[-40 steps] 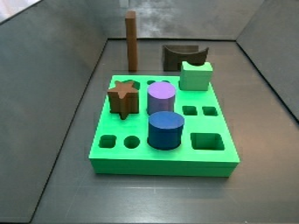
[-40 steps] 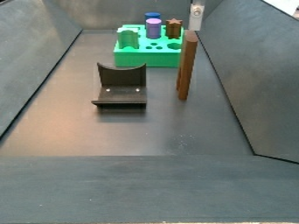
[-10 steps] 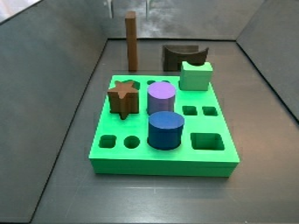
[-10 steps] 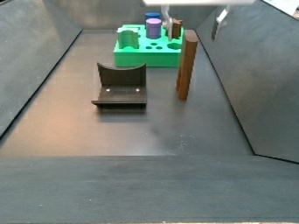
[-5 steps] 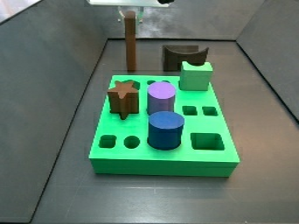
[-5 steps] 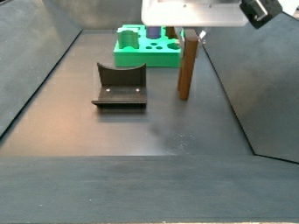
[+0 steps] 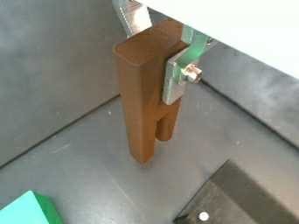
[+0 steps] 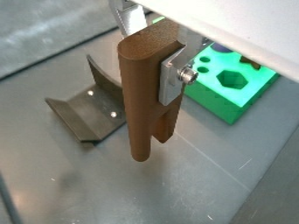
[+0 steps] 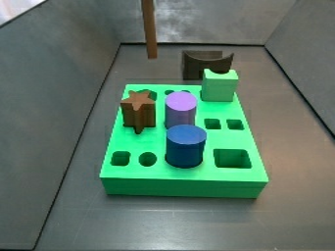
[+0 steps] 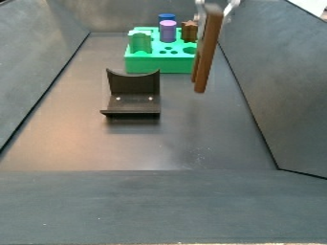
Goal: Pick up the square-circle object. Move up. Rotate the square-circle object. Place the square-circle object on the fixture. Regrasp the square-circle object. Move to above the board. Insert the square-circle object.
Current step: Move to above the board.
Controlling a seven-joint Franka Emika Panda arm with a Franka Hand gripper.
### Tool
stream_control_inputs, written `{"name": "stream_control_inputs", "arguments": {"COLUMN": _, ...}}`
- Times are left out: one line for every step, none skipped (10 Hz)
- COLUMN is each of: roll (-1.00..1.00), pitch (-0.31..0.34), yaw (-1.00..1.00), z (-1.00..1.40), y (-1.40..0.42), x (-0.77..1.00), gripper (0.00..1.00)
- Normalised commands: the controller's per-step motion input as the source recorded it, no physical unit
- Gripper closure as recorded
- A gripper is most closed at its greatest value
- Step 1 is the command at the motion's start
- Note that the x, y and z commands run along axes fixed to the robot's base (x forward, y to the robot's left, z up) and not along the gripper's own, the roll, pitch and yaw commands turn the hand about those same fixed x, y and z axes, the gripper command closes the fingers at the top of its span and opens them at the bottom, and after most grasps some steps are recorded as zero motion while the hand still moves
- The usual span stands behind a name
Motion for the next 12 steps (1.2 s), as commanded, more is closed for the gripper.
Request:
{"name": "stream_control_inputs", "arguments": {"roll": 0.09, "pitch": 0.044, "yaw": 0.05, "z": 1.00, "y": 0.09, "x": 0.01, "gripper": 1.00}}
{"name": "stream_control_inputs", "arguments": {"roll": 0.08, "pitch": 0.078, "yaw": 0.04, "z": 1.00, "y": 0.09, "x": 0.01, "gripper": 1.00}}
{"name": "stream_control_inputs", "arguments": {"roll": 0.07, "pitch": 0.096, "yaw": 0.03, "z": 1.00, "y": 0.08, "x": 0.01, "gripper": 1.00}}
{"name": "stream_control_inputs", "arguments": {"roll": 0.07, "pitch": 0.103, "yaw": 0.02, "z": 1.00, "y": 0.08, "x": 0.02, "gripper": 1.00}}
{"name": "stream_control_inputs", "arguments": {"roll": 0.06, "pitch": 0.100, "yaw": 0.02, "z": 1.00, "y": 0.08, "x": 0.02, "gripper": 1.00}}
{"name": "stream_control_inputs", "arguments": {"roll": 0.06, "pitch": 0.093, "yaw": 0.01, "z": 1.00, "y": 0.07, "x": 0.02, "gripper": 1.00}}
{"name": "stream_control_inputs", "arguments": {"roll": 0.05, "pitch": 0.094, "yaw": 0.01, "z": 1.00, "y": 0.07, "x": 0.02, "gripper": 1.00}}
{"name": "stream_control_inputs", "arguments": {"roll": 0.05, "pitch": 0.093, "yaw": 0.00, "z": 1.00, "y": 0.06, "x": 0.02, "gripper": 1.00}}
{"name": "stream_control_inputs", "arguments": {"roll": 0.04, "pitch": 0.092, "yaw": 0.00, "z": 0.83, "y": 0.05, "x": 0.02, "gripper": 1.00}}
{"name": "stream_control_inputs", "arguments": {"roll": 0.04, "pitch": 0.091, "yaw": 0.00, "z": 0.67, "y": 0.04, "x": 0.01, "gripper": 1.00}}
{"name": "stream_control_inputs", "arguments": {"roll": 0.04, "pitch": 0.091, "yaw": 0.00, "z": 0.45, "y": 0.03, "x": 0.01, "gripper": 1.00}}
{"name": "stream_control_inputs", "arguments": {"roll": 0.04, "pitch": 0.093, "yaw": -0.01, "z": 0.29, "y": 0.02, "x": 0.01, "gripper": 1.00}}
